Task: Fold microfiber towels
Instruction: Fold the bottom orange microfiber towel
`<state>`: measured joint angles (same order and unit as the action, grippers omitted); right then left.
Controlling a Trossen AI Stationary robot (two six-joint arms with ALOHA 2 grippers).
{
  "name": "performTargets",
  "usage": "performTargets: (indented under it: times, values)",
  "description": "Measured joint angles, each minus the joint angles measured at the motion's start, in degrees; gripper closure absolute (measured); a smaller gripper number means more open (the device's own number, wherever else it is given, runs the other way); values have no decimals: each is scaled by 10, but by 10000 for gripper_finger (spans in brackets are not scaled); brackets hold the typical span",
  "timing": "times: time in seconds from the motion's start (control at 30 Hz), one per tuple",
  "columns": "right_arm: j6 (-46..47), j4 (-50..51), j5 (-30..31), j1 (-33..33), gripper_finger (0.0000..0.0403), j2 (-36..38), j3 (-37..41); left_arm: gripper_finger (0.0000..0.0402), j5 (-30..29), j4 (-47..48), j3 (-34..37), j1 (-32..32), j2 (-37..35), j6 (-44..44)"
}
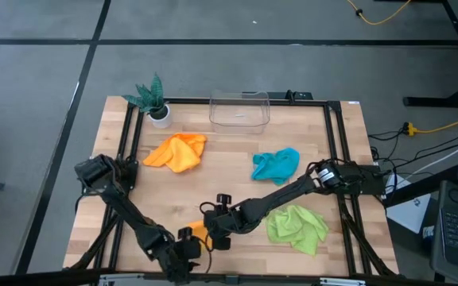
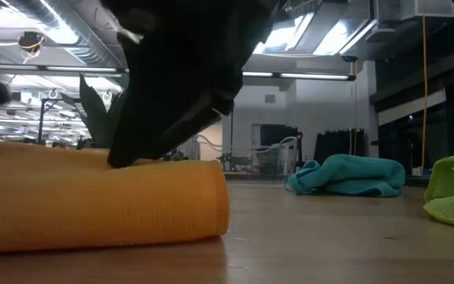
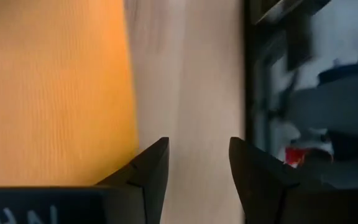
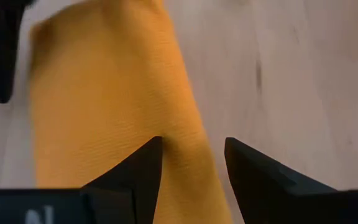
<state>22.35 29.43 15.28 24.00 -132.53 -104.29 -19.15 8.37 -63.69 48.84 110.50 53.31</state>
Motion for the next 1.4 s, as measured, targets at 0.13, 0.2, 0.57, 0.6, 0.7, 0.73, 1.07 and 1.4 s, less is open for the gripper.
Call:
performTargets:
  times: [0.13, 0.2, 0.57, 0.6, 0.7, 0.73, 1.07, 1.4]
  values:
    - [16, 9, -8, 2, 225, -1, 3, 242, 38, 65, -3, -8, 2, 21]
    - [29, 11, -8, 7, 225, -1, 3, 242, 38, 104, -3, -10, -4, 24]
    - [32, 50, -1, 25, 225, 0, -7, 242, 29, 305, -1, -48, -36, 18]
    - [36, 55, -1, 25, 225, 1, -7, 242, 24, 318, -2, -55, -36, 10]
    - [51, 65, -17, 26, 225, 2, -8, 242, 8, 325, -2, -80, -37, -37]
    - [57, 67, -26, 27, 225, 2, -8, 242, 3, 325, -1, -88, -37, -54]
    - [96, 109, -79, 33, 225, 2, -18, 242, -73, 315, 2, -190, -34, -186]
    - [137, 183, -44, 33, 225, 2, -42, 242, -46, 365, 1, -214, -39, -142]
